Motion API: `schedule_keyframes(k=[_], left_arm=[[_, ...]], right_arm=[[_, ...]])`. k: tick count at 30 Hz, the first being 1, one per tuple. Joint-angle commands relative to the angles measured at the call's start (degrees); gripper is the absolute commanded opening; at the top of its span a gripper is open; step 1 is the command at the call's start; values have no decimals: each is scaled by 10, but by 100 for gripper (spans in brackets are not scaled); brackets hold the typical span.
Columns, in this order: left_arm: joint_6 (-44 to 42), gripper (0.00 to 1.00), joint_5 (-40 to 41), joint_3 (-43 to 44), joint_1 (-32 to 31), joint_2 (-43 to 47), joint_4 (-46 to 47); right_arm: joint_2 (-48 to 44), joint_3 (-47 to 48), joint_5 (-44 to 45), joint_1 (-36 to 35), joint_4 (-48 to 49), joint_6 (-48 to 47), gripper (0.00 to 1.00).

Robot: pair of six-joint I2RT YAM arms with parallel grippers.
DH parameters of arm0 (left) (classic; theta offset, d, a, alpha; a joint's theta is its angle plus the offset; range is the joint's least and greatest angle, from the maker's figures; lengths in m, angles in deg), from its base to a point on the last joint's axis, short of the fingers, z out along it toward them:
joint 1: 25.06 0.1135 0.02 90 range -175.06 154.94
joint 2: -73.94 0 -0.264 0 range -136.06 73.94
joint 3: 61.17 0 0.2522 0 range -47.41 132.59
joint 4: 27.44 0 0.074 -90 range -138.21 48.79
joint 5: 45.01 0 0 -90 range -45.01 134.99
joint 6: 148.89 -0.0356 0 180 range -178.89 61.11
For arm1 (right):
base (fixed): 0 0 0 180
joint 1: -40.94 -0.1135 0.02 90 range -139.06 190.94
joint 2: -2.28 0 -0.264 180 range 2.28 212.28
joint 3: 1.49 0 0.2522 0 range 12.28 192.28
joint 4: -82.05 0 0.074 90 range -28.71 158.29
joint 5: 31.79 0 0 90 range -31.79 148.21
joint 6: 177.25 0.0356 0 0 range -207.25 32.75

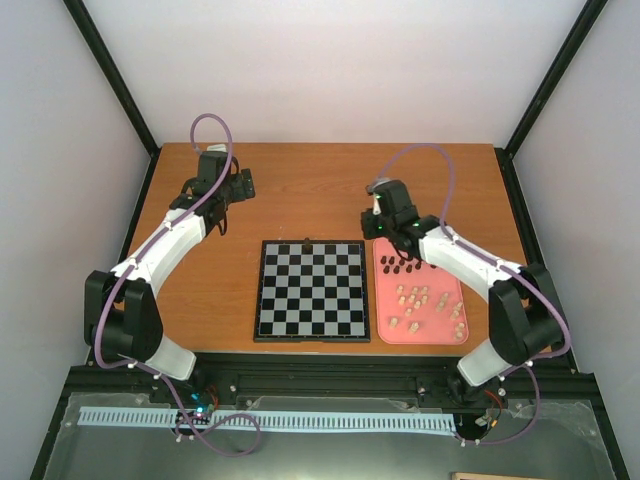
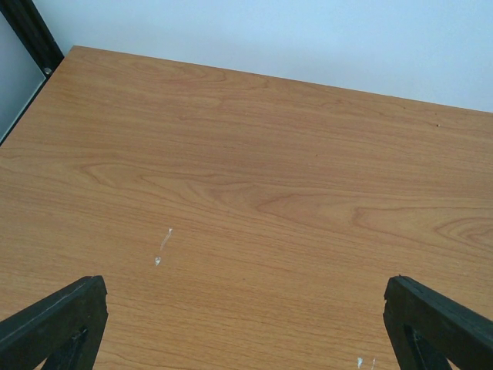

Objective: Set up the chess pieces on the board
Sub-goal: Pick up the chess piece from the storage box, then place the chess piece on the chessboard.

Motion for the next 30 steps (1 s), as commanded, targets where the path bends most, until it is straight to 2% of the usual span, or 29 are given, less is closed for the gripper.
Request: schedule_keyframes(k=[1, 10, 30], left_arm=[[7, 100, 9, 20, -2, 7, -5], [6, 100, 13, 18, -2, 15, -7], [5, 100, 15, 17, -2, 14, -5]], right_arm=[[41, 37, -12, -57, 10, -8, 10], [152, 132, -11, -129, -14, -11, 10], [244, 197, -16, -162, -43, -17, 10]])
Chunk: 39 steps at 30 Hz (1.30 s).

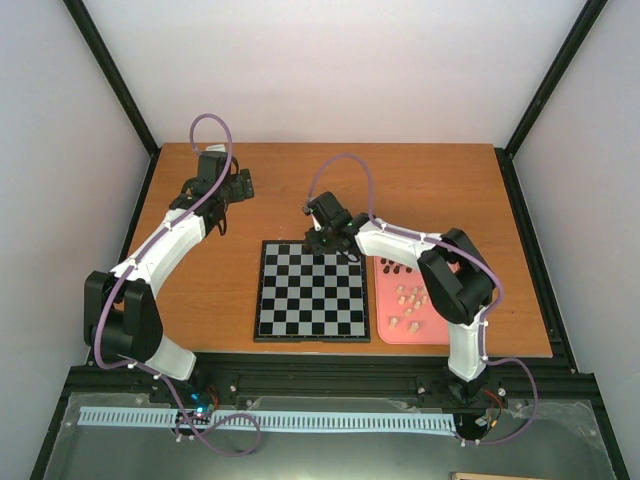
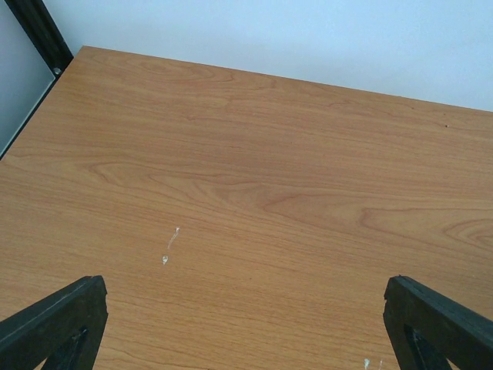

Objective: Set up the chess pieces on the board
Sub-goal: Place the chess piece on the chessboard.

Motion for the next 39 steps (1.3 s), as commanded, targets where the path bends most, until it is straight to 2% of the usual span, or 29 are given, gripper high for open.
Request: schedule_keyframes(k=[1, 18, 27, 39], left_arm=[[5, 100, 5, 17, -2, 13, -1], [4, 100, 3, 17, -2, 11, -1], [4, 100, 3, 18, -2, 7, -1], [6, 100, 4, 18, -2, 7, 0]], right_arm=[[12, 19, 3, -5, -5, -4, 10], [41, 25, 23, -5, 1, -7, 11], [30, 17, 6, -5, -1, -9, 18], [10, 8, 5, -6, -12, -5, 21]])
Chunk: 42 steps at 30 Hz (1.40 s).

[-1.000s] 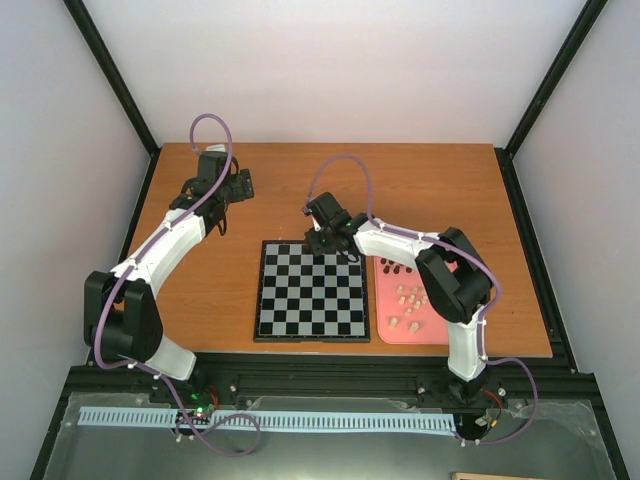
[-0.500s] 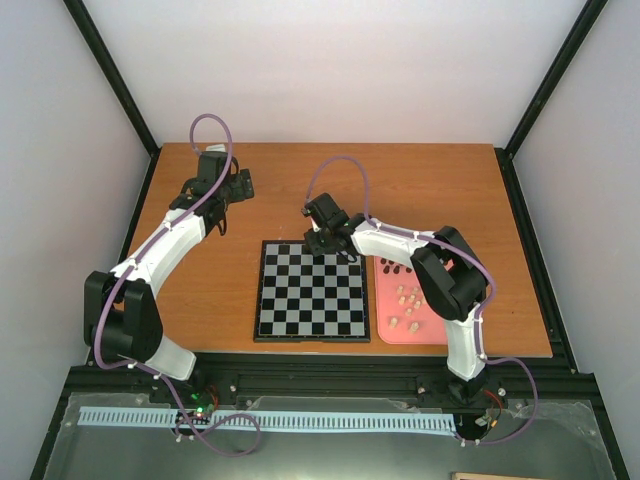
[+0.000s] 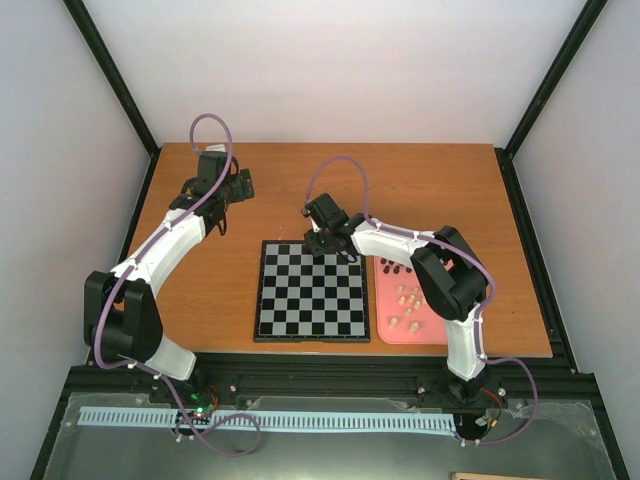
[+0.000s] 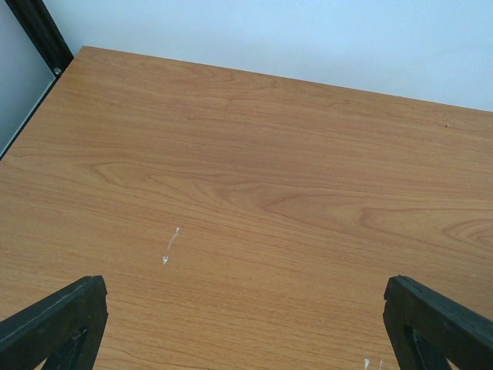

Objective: Set up the chess pieces on the board
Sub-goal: Place the chess piece on the chessboard, then pick up the chess piece from the storage box.

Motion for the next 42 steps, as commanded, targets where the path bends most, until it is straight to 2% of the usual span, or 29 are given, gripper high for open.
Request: schedule_keyframes(k=[1, 6, 16, 23, 29, 33, 42], left_arm=[[6, 100, 3, 18, -2, 5, 0], [6, 100, 1, 19, -2, 5, 0], [5, 100, 1, 20, -2, 5, -1], [6, 100, -2, 20, -2, 8, -1], [9, 100, -12, 18, -2, 10, 1], [10, 100, -20, 17, -2, 9, 3], [12, 100, -28, 8, -2, 21, 16]], right_arm=[[-23, -9, -2, -6, -10, -2, 24], [-44, -22, 1, -7, -3, -2, 33], [-103, -45, 34, -12, -16, -1, 38], [-200, -111, 139, -3, -26, 13, 47], [-260, -175, 172, 92, -41, 38, 45], [-278, -218, 162, 160, -32, 52, 44], [-246, -260, 147, 246, -12, 60, 43]])
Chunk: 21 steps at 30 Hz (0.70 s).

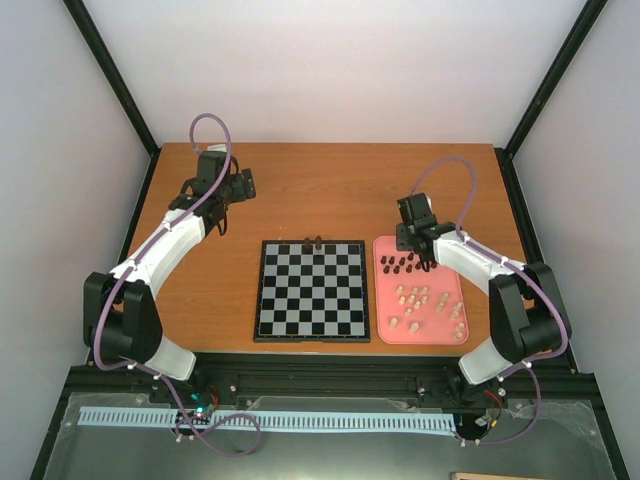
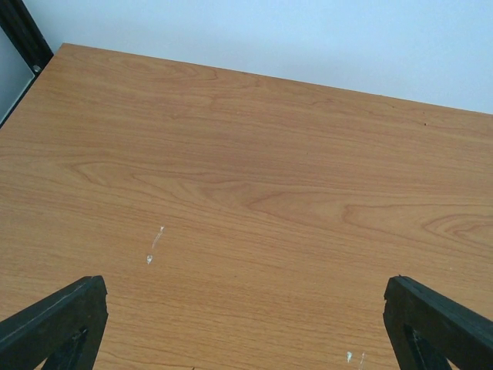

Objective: Set up the chess pieces on the board
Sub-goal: Pick up the chess piece from the storage box.

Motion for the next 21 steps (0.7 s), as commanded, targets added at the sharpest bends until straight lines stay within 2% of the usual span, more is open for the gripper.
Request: schedule_keyframes(k=[1, 9, 21], left_arm=[[7, 100, -4, 9, -2, 18, 15], [6, 100, -5, 15, -2, 5, 16], [6, 100, -3, 15, -2, 6, 15]], right_arm=[[24, -4, -1, 27, 18, 11, 42], [69, 16, 0, 50, 22, 8, 42], [79, 38, 11, 61, 28, 7, 41]])
